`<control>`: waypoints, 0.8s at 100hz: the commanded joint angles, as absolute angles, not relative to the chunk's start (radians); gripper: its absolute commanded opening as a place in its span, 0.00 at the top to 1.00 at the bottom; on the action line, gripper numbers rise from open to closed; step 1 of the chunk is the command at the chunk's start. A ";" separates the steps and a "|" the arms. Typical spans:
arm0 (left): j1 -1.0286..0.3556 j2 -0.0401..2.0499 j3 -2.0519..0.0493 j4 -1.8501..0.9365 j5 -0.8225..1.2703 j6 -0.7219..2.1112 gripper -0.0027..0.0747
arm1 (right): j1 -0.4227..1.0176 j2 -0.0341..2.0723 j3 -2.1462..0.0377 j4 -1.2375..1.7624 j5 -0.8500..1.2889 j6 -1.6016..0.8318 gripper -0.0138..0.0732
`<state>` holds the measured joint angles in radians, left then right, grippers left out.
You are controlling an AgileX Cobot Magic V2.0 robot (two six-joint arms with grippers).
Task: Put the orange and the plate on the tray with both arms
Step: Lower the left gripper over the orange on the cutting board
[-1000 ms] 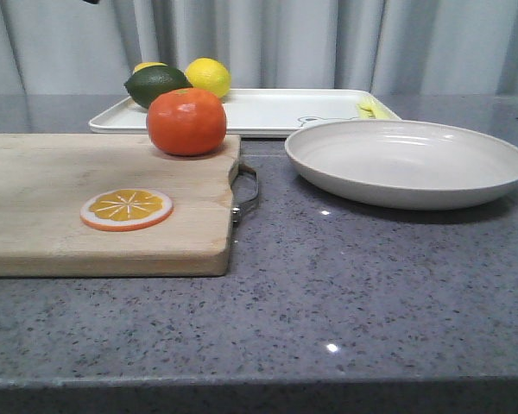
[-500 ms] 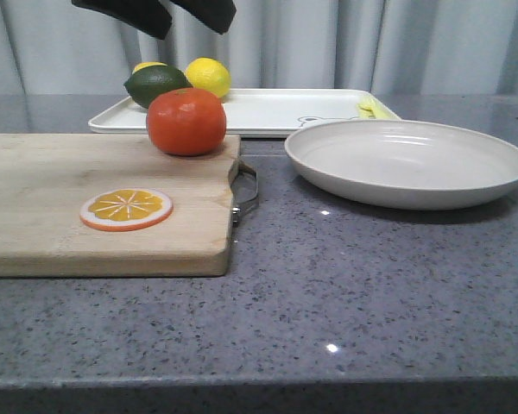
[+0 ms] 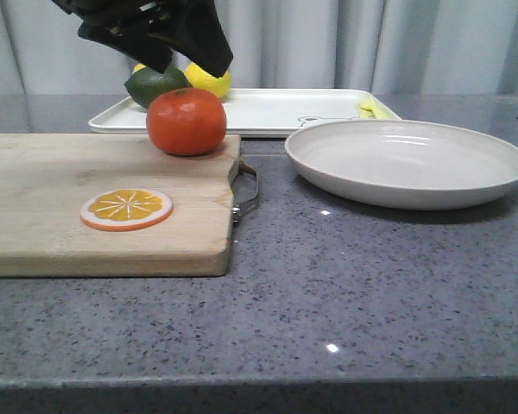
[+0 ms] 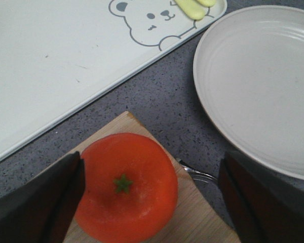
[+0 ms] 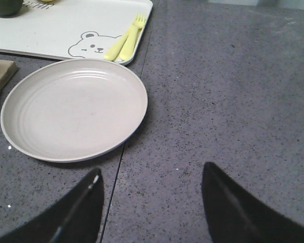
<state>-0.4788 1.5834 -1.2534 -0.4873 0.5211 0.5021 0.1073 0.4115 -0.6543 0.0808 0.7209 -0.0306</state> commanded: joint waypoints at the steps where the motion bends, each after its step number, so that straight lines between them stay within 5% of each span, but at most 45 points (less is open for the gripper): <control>1: -0.487 1.549 -1.291 -0.494 0.457 0.503 0.28 | 0.107 0.425 -0.688 0.073 0.659 -0.034 0.33; 80: -0.487 1.650 -1.291 -0.453 0.477 0.503 0.27 | 0.107 0.425 -0.688 0.072 0.660 -0.034 0.33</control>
